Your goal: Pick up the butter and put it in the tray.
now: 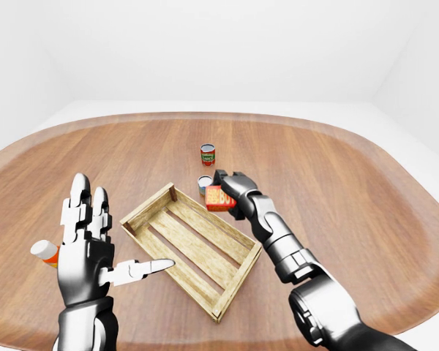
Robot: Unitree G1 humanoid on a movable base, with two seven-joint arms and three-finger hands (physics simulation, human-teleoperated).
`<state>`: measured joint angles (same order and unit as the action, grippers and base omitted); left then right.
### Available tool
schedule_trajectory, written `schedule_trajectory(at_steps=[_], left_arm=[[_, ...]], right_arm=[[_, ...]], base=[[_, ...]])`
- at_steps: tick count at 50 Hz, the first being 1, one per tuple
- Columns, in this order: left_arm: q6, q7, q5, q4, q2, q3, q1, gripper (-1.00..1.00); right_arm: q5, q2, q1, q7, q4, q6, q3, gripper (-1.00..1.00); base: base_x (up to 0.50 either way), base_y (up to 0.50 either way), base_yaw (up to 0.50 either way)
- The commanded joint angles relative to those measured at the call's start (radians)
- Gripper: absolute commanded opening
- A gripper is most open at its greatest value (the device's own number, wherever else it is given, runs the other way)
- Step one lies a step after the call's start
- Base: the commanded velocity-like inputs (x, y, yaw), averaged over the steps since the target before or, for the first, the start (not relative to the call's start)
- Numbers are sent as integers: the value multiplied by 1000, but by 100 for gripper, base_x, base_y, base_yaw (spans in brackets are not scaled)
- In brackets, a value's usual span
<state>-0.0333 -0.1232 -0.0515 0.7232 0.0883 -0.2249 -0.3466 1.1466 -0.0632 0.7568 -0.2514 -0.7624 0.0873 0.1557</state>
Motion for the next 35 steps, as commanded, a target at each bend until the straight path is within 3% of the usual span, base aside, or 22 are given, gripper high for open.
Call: schedule_trajectory(at_steps=[1, 35], left_arm=[[0, 1, 1, -8, -1, -1, 6, 100], [5, -3, -10, -22, -3, -12, 12, 100]], right_arm=[[-21, -35, 42, 51, -57, 0, 0, -100], [-117, -152, 163, 168, -318, 0, 21, -100]], base=[[0, 0, 0], [0, 0, 0]])
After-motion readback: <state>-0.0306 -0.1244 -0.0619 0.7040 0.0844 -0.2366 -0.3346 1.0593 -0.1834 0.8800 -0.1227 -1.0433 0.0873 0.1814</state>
